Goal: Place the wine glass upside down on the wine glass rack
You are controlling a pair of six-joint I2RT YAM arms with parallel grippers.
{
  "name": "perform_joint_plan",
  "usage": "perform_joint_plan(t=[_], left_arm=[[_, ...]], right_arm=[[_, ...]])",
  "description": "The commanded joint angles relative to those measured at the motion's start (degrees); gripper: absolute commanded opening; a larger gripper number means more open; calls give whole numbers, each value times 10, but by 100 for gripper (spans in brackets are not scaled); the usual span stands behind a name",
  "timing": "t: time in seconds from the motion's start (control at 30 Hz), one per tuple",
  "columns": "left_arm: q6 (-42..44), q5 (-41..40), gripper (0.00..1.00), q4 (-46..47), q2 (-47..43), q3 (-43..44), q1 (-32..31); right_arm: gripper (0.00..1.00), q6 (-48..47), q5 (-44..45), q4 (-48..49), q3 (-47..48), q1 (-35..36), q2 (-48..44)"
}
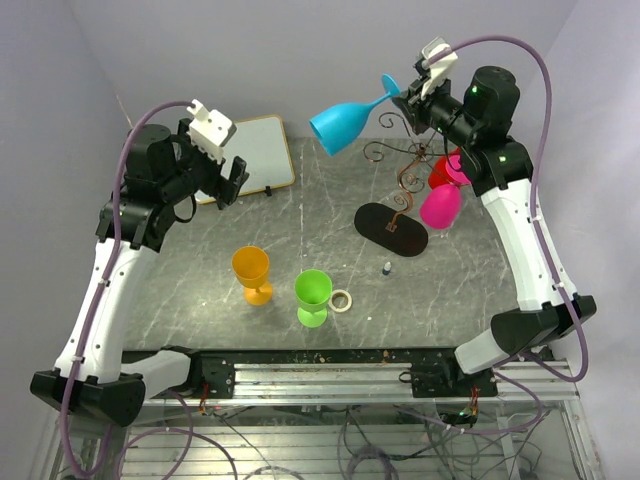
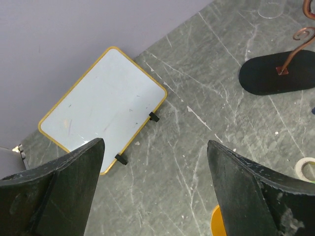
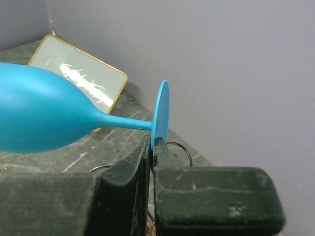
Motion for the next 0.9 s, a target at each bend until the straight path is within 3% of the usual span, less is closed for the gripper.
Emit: perform_joint_plan(t=[0.0, 0.37, 0.87], left_arm=[[-47, 6, 96, 45, -14, -8, 21], [-70, 68, 95, 55, -39, -41, 64], [-71, 176, 92, 53, -66, -73, 110]], right_arm=[[0, -35, 41, -5, 14, 11, -11], [0, -95, 109, -14, 19, 52, 4], [0, -222, 300, 18, -41, 165, 24]])
